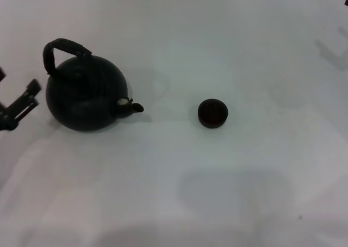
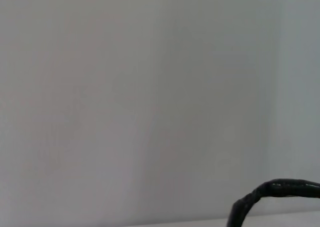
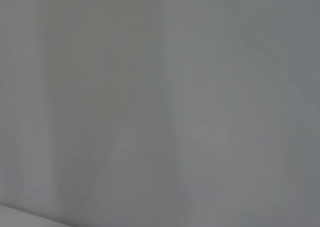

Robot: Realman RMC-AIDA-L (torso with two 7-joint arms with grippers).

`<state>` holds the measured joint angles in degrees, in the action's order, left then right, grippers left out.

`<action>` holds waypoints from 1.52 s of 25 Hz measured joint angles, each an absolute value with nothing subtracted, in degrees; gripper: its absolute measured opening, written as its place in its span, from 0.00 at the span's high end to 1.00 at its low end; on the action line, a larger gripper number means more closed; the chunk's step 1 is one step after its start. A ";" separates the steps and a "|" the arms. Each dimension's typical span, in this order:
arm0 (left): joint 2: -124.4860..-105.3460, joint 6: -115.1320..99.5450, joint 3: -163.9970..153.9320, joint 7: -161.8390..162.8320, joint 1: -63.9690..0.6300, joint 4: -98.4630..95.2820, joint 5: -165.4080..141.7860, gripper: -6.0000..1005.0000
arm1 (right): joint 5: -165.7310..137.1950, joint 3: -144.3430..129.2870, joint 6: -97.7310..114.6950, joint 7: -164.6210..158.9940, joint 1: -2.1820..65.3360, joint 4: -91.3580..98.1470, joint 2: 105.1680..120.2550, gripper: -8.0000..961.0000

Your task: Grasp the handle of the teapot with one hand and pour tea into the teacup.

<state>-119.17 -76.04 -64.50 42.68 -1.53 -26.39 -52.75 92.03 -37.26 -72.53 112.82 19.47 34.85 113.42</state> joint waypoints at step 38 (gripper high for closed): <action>-119.45 -91.53 -64.51 19.38 -8.52 -1.60 -17.25 0.14 | 123.97 -37.19 -81.31 161.55 17.96 -4.25 114.82 0.13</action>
